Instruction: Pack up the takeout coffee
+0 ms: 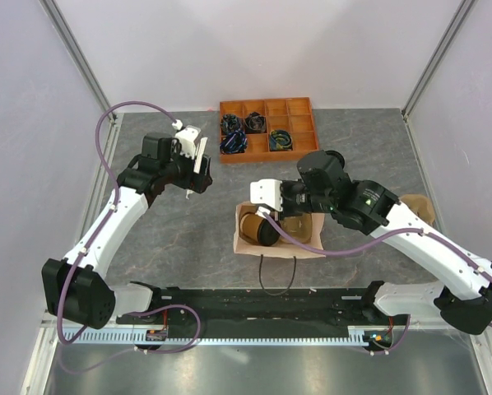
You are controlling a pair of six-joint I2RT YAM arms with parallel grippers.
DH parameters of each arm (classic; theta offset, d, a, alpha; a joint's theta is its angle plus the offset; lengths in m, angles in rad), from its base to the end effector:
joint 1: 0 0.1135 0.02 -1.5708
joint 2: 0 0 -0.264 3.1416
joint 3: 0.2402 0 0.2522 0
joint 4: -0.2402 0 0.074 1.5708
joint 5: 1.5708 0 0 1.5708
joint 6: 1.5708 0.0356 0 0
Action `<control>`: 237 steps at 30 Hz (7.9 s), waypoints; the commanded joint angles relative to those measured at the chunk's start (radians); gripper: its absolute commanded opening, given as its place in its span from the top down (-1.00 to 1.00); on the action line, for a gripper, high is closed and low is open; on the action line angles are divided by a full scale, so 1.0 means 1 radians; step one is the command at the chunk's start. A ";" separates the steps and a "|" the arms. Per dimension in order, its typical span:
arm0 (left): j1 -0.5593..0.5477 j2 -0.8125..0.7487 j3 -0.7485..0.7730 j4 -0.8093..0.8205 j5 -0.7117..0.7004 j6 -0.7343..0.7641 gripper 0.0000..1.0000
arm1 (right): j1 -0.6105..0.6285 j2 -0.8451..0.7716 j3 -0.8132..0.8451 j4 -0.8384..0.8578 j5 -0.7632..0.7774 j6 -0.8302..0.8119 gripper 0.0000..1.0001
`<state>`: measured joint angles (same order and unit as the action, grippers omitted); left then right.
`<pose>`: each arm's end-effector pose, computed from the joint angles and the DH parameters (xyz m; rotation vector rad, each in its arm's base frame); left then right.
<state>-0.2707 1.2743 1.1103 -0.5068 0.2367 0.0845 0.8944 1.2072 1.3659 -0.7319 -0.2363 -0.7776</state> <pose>0.2670 -0.0828 0.3177 0.5226 2.1830 -0.3660 0.1498 0.2000 0.3993 -1.6795 1.3313 0.3214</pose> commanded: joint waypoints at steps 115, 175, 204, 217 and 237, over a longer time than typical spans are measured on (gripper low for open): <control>0.110 0.941 0.700 -0.033 -0.313 0.116 0.96 | -0.367 0.310 0.355 -0.092 0.075 0.405 -0.92; 0.136 0.884 0.922 -0.200 -0.209 0.094 0.96 | -0.365 0.273 0.536 -0.084 0.141 0.502 -0.96; -0.234 0.431 0.595 1.008 0.771 -0.519 0.96 | -0.373 0.037 0.492 0.210 0.187 0.798 -0.96; -0.292 0.416 0.508 0.577 0.891 0.060 0.85 | -0.374 -0.017 0.443 0.183 0.209 0.729 -0.96; -0.213 0.369 0.782 0.177 0.688 -0.001 -0.53 | -0.379 0.089 0.423 0.160 0.131 0.768 -0.96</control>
<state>-0.5369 1.7145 1.7920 -0.2363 0.9897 0.1799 0.5236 1.2514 1.7370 -0.5621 -0.0616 -0.0357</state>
